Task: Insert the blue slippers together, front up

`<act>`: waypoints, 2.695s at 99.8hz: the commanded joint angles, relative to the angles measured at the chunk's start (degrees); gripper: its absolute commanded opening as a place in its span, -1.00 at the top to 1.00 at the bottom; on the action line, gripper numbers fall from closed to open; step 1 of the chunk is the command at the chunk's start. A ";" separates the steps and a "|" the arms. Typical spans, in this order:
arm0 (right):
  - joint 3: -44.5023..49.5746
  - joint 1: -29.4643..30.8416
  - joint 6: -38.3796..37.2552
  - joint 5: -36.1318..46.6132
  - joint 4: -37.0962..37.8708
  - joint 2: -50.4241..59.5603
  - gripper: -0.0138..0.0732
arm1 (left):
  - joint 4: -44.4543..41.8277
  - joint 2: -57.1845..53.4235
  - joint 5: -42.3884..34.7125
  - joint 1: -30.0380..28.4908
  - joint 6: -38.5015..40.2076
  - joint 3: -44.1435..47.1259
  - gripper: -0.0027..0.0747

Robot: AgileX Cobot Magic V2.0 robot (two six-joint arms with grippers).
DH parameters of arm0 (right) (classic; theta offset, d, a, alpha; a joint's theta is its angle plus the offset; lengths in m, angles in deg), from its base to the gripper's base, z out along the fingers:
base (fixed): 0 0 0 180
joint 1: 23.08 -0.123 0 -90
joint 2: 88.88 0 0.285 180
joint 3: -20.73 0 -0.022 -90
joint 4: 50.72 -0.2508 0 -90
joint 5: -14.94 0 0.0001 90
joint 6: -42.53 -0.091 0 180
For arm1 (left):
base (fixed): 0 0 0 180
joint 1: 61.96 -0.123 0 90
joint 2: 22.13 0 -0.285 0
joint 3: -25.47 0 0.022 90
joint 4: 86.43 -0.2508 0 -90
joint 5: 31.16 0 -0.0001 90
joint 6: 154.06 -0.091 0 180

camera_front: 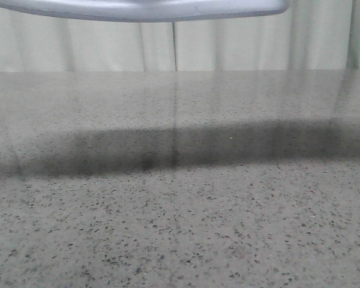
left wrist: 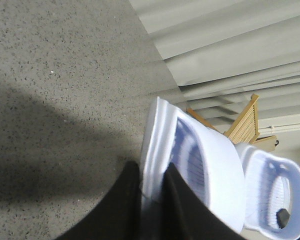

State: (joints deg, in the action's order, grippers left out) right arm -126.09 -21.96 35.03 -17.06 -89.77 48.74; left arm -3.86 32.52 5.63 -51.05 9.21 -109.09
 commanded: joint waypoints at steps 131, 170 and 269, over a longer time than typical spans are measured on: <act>-2.12 0.08 0.53 -3.71 -6.81 -3.46 0.93 | 12.80 -0.15 16.76 0.46 -5.62 -2.20 0.89; -2.12 0.08 0.53 -3.55 -12.11 -3.46 0.93 | 20.31 -0.15 21.18 0.46 -8.15 -2.20 0.89; 0.08 0.08 25.98 -13.29 -38.58 -6.58 0.93 | 24.06 -0.15 25.16 0.56 -9.95 -2.20 0.89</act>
State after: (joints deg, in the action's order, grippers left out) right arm -124.67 -21.40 58.98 -21.79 -122.26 42.53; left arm 13.99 32.52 22.35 -51.24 -1.13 -109.09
